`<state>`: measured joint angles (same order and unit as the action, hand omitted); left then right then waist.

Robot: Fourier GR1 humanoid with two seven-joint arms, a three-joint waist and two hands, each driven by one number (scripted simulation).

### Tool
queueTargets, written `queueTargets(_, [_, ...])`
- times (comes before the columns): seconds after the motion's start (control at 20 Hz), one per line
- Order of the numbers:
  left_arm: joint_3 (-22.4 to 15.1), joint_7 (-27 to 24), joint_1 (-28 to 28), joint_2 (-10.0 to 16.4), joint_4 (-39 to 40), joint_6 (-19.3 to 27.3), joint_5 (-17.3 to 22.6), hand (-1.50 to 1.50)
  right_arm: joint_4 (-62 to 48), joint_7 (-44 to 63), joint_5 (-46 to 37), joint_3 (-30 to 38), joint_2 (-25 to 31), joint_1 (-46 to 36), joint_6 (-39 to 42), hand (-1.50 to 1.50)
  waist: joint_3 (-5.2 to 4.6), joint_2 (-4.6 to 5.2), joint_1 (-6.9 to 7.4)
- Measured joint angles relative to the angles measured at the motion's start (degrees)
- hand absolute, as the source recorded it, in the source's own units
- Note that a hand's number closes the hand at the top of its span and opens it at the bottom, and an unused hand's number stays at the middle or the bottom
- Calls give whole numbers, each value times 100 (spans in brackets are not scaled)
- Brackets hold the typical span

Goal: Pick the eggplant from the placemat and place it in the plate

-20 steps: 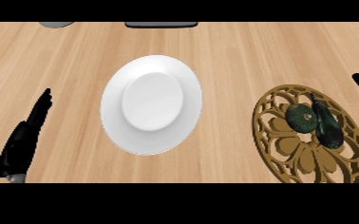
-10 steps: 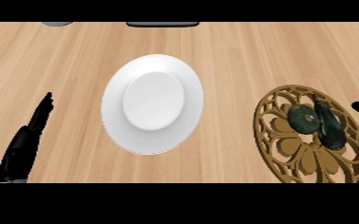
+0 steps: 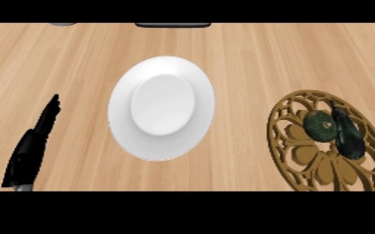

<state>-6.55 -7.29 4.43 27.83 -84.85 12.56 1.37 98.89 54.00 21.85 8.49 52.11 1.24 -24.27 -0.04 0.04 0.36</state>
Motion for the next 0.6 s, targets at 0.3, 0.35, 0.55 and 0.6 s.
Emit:
queueTargets(0.3, [67, 2, 39, -50, -55, -83, -62, 0, -684, 54, 339, -188, 5, -240, 971, -150, 4, 4, 15])
queueTargets(0.35, [37, 41, -16, -107, -31, -46, -109, 0, -831, 14, 396, -226, 17, -271, 1198, -150, 5, 7, 13])
queueTargets(0.55, [75, 27, -34, -165, 22, -81, -185, 0, -1255, -39, 414, -460, -39, -450, 1822, -150, 5, 7, 19])
queueTargets(0.6, [86, 63, -27, -170, -7, -95, -211, 0, -1366, -37, 422, -480, -56, -540, 1977, -150, 6, 7, 19])
